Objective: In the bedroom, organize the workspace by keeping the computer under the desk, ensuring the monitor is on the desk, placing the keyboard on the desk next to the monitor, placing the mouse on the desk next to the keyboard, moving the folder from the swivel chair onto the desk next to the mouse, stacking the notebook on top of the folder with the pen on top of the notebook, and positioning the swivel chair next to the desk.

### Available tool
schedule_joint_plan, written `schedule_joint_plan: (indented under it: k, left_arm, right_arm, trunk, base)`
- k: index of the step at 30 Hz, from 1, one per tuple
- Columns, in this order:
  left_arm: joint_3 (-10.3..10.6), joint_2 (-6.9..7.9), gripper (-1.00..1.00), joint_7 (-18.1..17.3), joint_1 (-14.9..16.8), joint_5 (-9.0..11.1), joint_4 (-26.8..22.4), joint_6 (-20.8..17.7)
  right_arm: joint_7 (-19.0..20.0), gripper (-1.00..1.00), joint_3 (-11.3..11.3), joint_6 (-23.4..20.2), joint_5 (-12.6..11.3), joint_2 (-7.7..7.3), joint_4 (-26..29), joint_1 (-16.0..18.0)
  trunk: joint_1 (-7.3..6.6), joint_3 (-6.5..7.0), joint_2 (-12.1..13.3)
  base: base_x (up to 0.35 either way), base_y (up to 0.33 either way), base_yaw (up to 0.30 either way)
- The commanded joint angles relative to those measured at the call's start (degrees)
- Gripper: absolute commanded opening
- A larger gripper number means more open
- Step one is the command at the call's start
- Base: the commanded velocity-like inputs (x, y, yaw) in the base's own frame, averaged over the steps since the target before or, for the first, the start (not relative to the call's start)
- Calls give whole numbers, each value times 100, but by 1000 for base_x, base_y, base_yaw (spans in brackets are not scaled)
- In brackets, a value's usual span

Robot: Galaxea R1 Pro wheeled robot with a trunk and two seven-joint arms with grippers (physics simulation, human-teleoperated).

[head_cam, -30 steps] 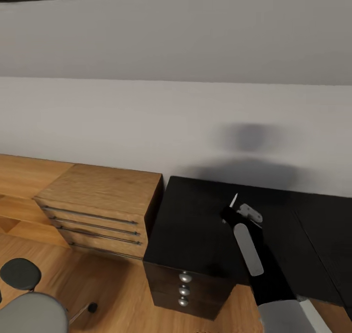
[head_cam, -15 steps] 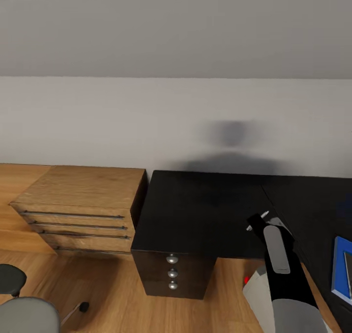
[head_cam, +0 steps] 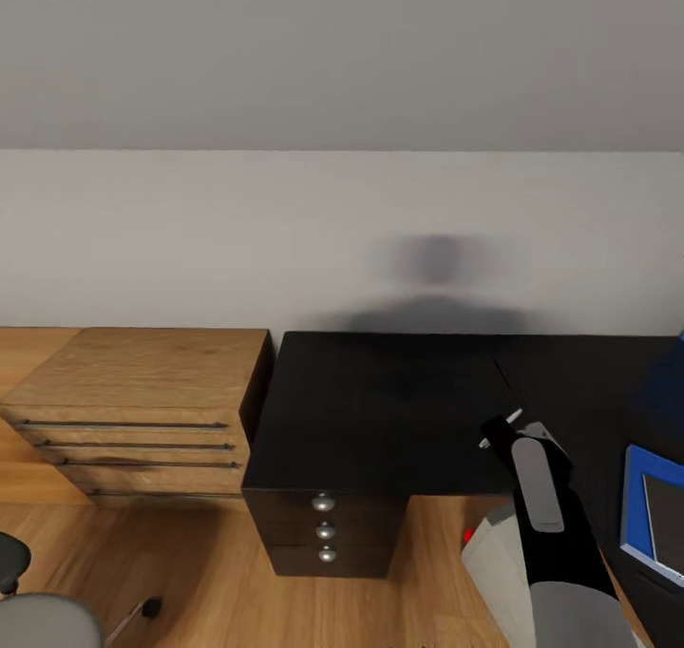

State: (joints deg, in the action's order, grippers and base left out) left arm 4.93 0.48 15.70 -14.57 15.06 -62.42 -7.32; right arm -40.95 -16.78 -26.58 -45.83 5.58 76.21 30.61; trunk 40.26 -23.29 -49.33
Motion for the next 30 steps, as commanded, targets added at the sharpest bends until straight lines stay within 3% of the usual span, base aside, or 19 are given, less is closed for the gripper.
schedule_joint_plan:
  k: [1,7,13,15,18,20,22,23,29,30]
  left_arm:
    - [16,7,100,45,-2,41,-16,-24]
    - [14,8,100,53,-2,41,-16,-24]
    - [12,7,100,56,-2,41,-13,-24]
    - [14,6,100,56,-2,41,-8,-24]
    - [15,5,100,56,-2,41,-3,-24]
    - [16,5,100,56,-2,41,1,-24]
    - [16,5,100,56,-2,41,1,-24]
    - [16,8,100,56,-2,41,2,-24]
    - [16,6,100,56,-2,41,9,-24]
    - [16,5,100,56,-2,41,10,-24]
  right_arm:
    - [-29,-100,3,-42,-11,-20,8,6]
    - [-6,-100,38,-402,21,-493,-12,11]
    - [4,-100,80,-484,29,-888,-28,8]
    - [33,-100,148,-598,17,-1192,-50,10]
    - [105,-100,161,-699,22,-1302,-101,9]
    - [336,-100,185,-758,34,-1492,-326,11]
    - [484,-100,205,-766,49,-1546,-482,13]
    - [651,-100,332,-767,160,-1589,-704,11]
    - [714,-100,523,-745,386,-1602,-791,10]
    - [717,-100,682,-738,522,-1603,-800,10]
  trunk:
    - [1,-6,-6]
    - [1,-6,-6]
    - [1,-6,-6]
    - [1,-6,-6]
    - [1,-6,-6]
    - [1,-6,-6]
    - [1,-6,-6]
    - [1,-6,-6]
    - [1,-6,-6]
    - [1,-7,-6]
  base:
    - [0,0,-257]
    - [0,0,-265]
    - [0,0,-268]
    - [0,0,-269]
    - [0,0,-271]
    - [0,0,-273]
    - [0,0,-273]
    - [0,0,-274]
    - [0,0,-283]
    - [0,0,-291]
